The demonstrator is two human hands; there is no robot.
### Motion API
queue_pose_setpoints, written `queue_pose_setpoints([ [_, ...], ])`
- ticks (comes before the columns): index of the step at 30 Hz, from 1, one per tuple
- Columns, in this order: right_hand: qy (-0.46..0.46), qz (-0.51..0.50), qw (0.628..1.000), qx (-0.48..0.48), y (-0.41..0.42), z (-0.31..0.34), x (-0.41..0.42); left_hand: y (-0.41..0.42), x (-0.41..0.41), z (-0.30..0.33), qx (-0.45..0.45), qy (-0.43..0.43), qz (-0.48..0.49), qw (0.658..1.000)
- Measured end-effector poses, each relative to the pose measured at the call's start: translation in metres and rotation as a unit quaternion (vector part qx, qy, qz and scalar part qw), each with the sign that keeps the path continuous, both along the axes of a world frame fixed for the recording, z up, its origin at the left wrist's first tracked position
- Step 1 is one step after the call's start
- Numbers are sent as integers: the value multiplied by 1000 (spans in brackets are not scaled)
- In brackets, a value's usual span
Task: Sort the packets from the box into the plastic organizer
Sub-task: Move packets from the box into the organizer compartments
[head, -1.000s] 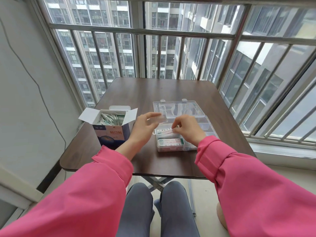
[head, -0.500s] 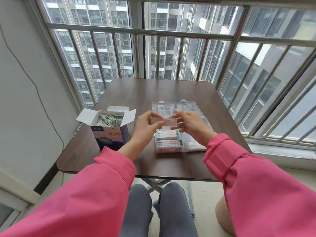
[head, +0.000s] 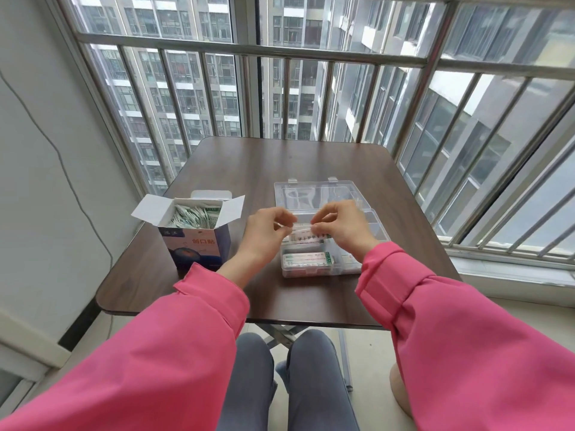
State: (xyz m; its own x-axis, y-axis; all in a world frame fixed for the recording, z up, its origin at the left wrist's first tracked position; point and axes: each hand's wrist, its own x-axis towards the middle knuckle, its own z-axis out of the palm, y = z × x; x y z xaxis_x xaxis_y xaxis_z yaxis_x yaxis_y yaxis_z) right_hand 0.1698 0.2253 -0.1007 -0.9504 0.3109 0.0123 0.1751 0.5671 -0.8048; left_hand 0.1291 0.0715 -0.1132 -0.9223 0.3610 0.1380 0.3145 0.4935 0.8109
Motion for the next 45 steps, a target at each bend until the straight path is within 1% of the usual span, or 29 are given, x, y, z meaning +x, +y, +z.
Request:
queue_pose_setpoints([
  [5,6,11,998,63,-10,-5,-2,3,-2,-3,-102,44,-18,994],
  [9,-5,25,990,138,-14,-11,-8,3,-2,-4,-195,76,-23,978],
  [12,-8,36,982,187,-15,-15,-9,3,-1,0,-245,86,-7,966],
  [15,-2,45,981,188,-15,-14,-8,4,1,1,-266,81,0,961],
  [17,3,53,983,176,-15,-10,-5,3,1,1,-260,75,-1,963],
  [19,27,41,988,149,-14,-6,-2,0,3,0,-232,74,0,970],
  [23,73,-5,996,50,-15,3,8,-5,15,7,-111,99,-20,989],
  [25,87,-13,996,31,-19,11,12,-9,26,17,-47,149,-54,986],
  [27,109,-11,993,32,-27,20,15,-17,35,29,-16,214,-69,974],
  [29,135,-6,990,44,-41,30,16,-34,36,36,-15,261,-47,964],
  [31,155,8,985,73,-59,39,16,-55,30,41,-25,279,-3,960],
  [32,162,20,983,88,-69,42,15,-69,24,44,-46,281,18,959],
  [33,164,35,980,103,-79,46,14,-82,17,46,-90,277,32,956],
  [34,163,51,978,120,-89,49,13,-96,10,48,-152,263,36,952],
  [36,154,76,974,151,-107,53,7,-121,-4,52,-278,211,13,937],
  [38,142,96,968,184,-122,56,-3,-139,-18,56,-353,161,-18,921],
  [40,127,108,962,218,-132,54,-13,-147,-32,59,-403,132,-49,904],
  [42,101,113,954,257,-139,53,-20,-146,-39,61,-423,128,-75,894],
  [45,72,98,935,333,-147,51,-26,-146,-39,59,-416,185,-80,887],
])
